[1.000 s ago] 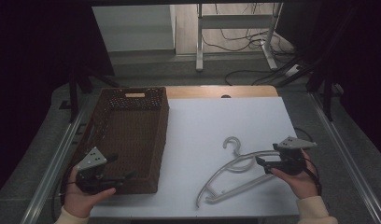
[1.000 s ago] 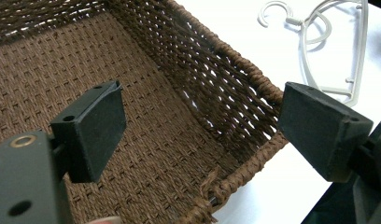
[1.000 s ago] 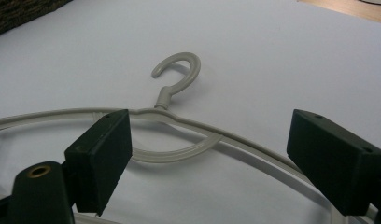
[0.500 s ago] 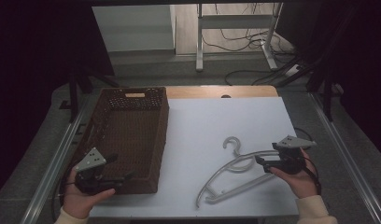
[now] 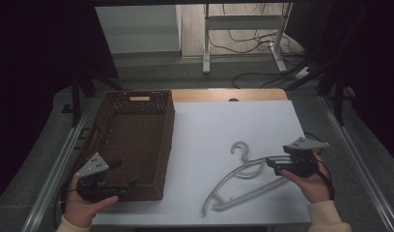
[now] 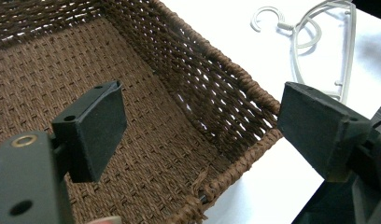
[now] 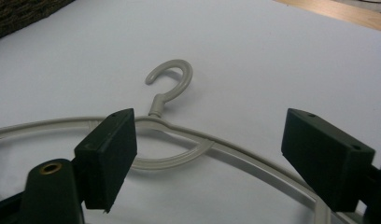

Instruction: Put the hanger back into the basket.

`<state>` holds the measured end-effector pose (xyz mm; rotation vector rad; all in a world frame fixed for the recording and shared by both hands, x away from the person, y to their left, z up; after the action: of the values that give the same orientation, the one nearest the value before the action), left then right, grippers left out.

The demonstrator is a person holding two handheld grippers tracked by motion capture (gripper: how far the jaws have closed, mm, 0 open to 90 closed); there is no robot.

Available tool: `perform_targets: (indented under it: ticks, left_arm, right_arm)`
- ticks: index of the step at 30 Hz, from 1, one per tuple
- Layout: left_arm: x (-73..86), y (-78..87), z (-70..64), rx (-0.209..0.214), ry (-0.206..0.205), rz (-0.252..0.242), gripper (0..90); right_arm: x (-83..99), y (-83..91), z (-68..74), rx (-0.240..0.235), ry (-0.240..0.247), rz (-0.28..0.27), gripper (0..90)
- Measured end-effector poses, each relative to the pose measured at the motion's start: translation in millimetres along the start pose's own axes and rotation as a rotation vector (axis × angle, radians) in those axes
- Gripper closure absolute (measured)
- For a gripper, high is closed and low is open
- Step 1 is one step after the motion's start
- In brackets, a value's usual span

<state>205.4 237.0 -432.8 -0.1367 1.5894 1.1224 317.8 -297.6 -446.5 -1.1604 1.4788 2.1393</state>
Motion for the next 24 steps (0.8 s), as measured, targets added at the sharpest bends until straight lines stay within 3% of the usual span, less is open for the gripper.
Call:
perform_targets:
  ticks: [3,13,17,24]
  left_arm:
    - [0.1,-0.5,-0.1,0.000,0.000,0.003,16.2]
    - [0.4,0.4,0.0,0.000,0.000,0.003,16.2]
    - [0.2,-0.7,-0.3,0.002,-0.001,0.007,16.3]
    - [0.1,-1.1,-0.3,0.002,-0.001,0.007,16.3]
  right_arm:
    - [-2.8,-1.3,0.4,0.005,0.000,0.012,19.0]
    - [-13.4,-16.5,6.0,0.035,0.068,0.130,19.8]
    - [-17.4,-27.4,7.6,0.054,0.109,0.185,21.2]
    - [-22.4,-42.6,7.3,0.065,0.134,0.241,22.5]
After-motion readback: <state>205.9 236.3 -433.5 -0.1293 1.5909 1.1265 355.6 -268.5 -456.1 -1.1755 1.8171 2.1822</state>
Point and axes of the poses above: each handheld gripper's, and its own axes: y roughly backward along the jaws, x roughly out of its underside, z roughly to its left, the point moved 1 cm from there along -y, roughly forward along the jaws, and after that the axes turned 14 degrees about -y, right-handed, at the moved point
